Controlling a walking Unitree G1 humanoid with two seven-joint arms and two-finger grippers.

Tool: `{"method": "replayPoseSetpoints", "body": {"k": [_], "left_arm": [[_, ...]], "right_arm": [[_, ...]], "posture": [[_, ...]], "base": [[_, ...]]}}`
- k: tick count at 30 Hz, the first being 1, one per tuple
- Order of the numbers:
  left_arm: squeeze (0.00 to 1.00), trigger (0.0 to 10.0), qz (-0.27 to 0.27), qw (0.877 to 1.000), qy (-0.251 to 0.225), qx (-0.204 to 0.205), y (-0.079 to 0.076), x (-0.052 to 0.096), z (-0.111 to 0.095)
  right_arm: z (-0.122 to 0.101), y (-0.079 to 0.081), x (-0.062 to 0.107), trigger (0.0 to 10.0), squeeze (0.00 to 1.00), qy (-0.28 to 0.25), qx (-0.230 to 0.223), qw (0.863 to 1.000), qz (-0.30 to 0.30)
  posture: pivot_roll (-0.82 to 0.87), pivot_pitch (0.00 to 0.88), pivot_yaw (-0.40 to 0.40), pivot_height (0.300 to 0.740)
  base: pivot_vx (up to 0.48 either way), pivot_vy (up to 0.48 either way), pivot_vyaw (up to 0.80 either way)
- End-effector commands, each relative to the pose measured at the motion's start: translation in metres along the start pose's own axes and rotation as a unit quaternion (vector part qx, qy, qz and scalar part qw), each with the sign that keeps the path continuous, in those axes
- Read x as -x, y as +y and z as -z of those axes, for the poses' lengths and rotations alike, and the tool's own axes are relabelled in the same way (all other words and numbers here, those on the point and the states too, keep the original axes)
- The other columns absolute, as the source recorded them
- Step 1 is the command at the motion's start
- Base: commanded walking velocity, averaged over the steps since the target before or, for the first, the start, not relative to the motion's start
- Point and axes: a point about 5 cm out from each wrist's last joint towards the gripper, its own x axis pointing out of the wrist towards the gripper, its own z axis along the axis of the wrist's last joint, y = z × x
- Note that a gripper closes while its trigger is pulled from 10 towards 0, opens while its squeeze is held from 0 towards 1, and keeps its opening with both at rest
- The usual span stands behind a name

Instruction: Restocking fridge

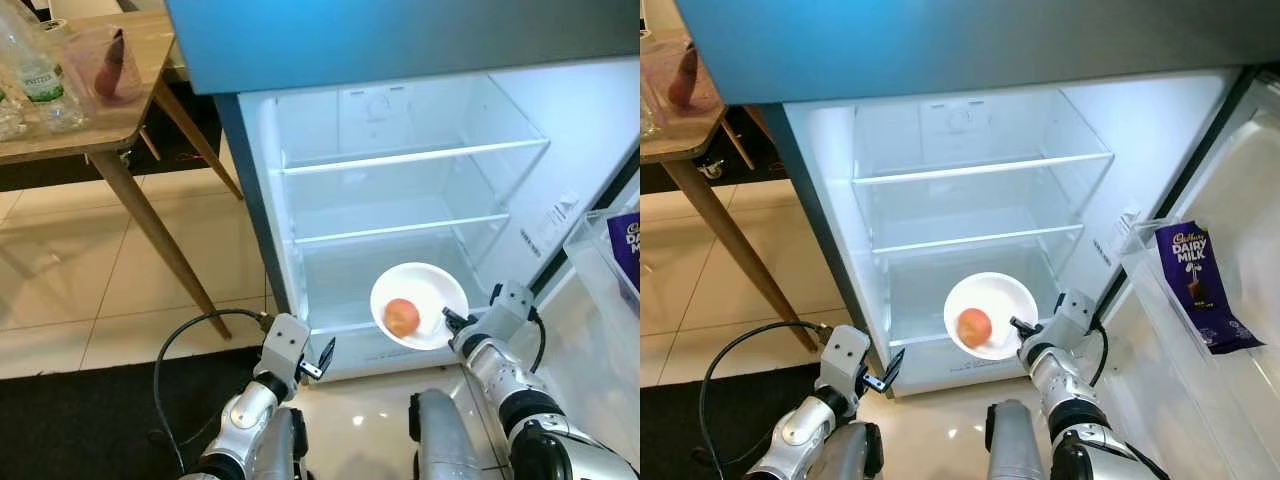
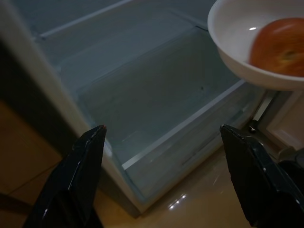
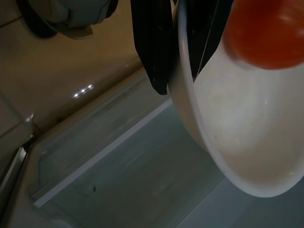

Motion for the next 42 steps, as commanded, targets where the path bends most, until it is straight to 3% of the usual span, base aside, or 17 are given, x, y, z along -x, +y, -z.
{"method": "replayPoseSetpoints", "body": {"k": [1, 15, 25, 32, 38, 42], "left_arm": [[0.00, 10.0, -0.005, 1.000, -0.009, -0.004, 0.001, 0.000, -0.002], [0.00, 10.0, -0.005, 1.000, -0.016, -0.009, 0.001, -0.002, -0.005], [0.00, 10.0, -0.009, 1.000, -0.016, -0.013, 0.001, -0.002, -0.006], [0.00, 10.0, -0.014, 1.000, -0.018, -0.011, -0.002, -0.004, -0.007], [0.00, 10.0, -0.019, 1.000, -0.018, -0.012, 0.001, -0.005, -0.008], [0.00, 10.0, -0.022, 0.999, -0.020, -0.012, 0.001, -0.006, -0.009]], "right_arm": [[-0.010, 0.003, -0.001, 10.0, 0.00, -0.019, -0.007, 1.000, -0.007], [-0.012, 0.002, 0.000, 10.0, 0.00, -0.025, -0.008, 1.000, -0.005], [-0.023, 0.013, -0.003, 10.0, 0.00, -0.031, -0.006, 0.999, -0.020], [-0.026, 0.027, -0.005, 10.0, 0.00, -0.018, -0.005, 0.999, -0.033], [-0.042, 0.051, -0.006, 10.0, 0.00, -0.029, 0.000, 0.995, -0.091], [-0.061, 0.070, -0.003, 10.0, 0.00, -0.032, 0.032, 0.989, -0.137]], "posture": [[-0.05, 0.097, 0.031, 0.583], [-0.06, 0.094, 0.031, 0.554], [-0.06, 0.097, 0.029, 0.539], [-0.06, 0.101, 0.026, 0.509], [-0.06, 0.103, 0.023, 0.504], [-0.06, 0.105, 0.019, 0.504]], "base": [[0.000, 0.000, 0.00], [0.000, 0.000, 0.00], [0.000, 0.000, 0.00], [0.000, 0.000, 0.00], [0.000, 0.000, 0.00], [0.000, 0.000, 0.00]]}}
